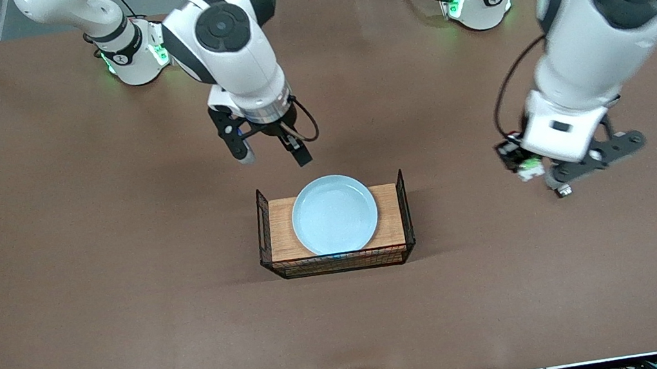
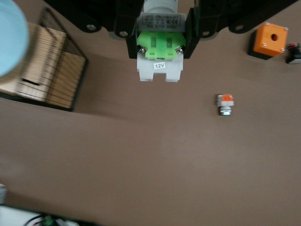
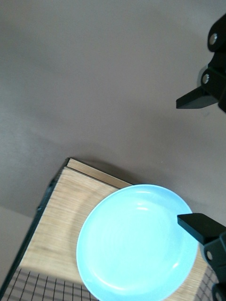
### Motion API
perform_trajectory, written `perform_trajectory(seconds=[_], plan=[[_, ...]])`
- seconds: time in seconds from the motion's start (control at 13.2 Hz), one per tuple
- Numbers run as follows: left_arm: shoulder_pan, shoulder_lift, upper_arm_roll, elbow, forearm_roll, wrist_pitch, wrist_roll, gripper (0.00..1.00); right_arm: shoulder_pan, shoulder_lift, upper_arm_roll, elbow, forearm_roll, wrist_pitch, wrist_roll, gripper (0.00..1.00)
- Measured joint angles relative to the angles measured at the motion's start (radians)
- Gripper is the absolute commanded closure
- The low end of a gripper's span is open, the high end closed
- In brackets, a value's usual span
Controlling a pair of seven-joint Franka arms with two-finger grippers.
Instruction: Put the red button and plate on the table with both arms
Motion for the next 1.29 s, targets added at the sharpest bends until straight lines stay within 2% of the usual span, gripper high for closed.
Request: perform_trajectory(seconds=[0.15,0.3,0.38,0.61,0.76,1.06,1.14,1.21,1.29], plan=[[0.088,0.001,0.0,-0.055,-0.014,0.002,0.082,1.0,0.0,0.067,-0.004,0.045,0.0,0.024,0.028,0.08],[0.176,0.003,0.0,-0.133,-0.018,0.052,0.185,1.0,0.0,0.111,-0.007,0.07,0.0,0.048,0.043,0.21],[0.223,0.004,0.001,-0.191,-0.017,0.115,0.247,1.0,-0.001,0.12,-0.01,0.076,0.0,0.052,0.044,0.24],[0.355,0.026,0.002,-0.388,-0.017,0.379,0.4,1.0,-0.004,0.133,-0.015,0.081,0.0,0.063,0.044,0.24],[0.404,0.061,0.002,-0.477,-0.017,0.512,0.449,1.0,-0.001,0.147,-0.015,0.082,0.0,0.081,0.045,0.24],[0.474,0.157,0.005,-0.519,-0.016,0.659,0.57,0.97,0.001,0.195,-0.014,0.082,-0.001,0.141,0.045,0.25],[0.497,0.181,0.005,-0.52,-0.016,0.689,0.599,0.95,0.0,0.201,-0.015,0.083,-0.001,0.147,0.045,0.29],[0.514,0.203,0.005,-0.52,-0.016,0.716,0.615,0.9,-0.001,0.204,-0.016,0.083,-0.001,0.149,0.045,0.33],[0.522,0.222,0.005,-0.52,-0.016,0.739,0.622,0.78,-0.001,0.206,-0.017,0.084,-0.001,0.15,0.046,0.38]])
